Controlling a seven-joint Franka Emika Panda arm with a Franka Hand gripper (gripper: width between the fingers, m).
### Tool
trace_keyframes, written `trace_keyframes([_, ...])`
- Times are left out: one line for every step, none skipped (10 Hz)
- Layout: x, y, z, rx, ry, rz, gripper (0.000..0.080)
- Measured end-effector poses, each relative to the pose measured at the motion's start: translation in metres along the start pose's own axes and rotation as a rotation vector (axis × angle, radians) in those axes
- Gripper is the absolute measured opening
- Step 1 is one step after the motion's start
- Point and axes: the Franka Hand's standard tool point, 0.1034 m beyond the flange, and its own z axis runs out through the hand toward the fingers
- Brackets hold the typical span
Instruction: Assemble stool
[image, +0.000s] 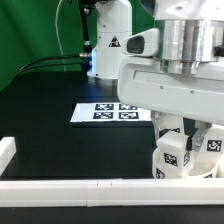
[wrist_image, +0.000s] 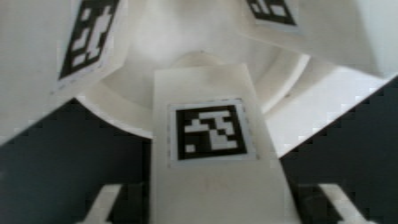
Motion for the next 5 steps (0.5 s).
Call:
trace_keyframes([0.0,0.0,0.0,0.001,0.0,-0.003,0.034])
trace_keyframes([0.0,-0.001,-0.001,0.003,0.001,-0.002,0.0498])
trace_keyframes([0.0,-0.004,-0.01,0.014,0.003,-0.002,0.0599])
trace_keyframes([0.003,-0.005,-0.024,0.027,-0.008,-0.003,0.0599])
trace_keyframes([0.007,-0.005,-0.042,0.033,-0.024,0.0,0.0638])
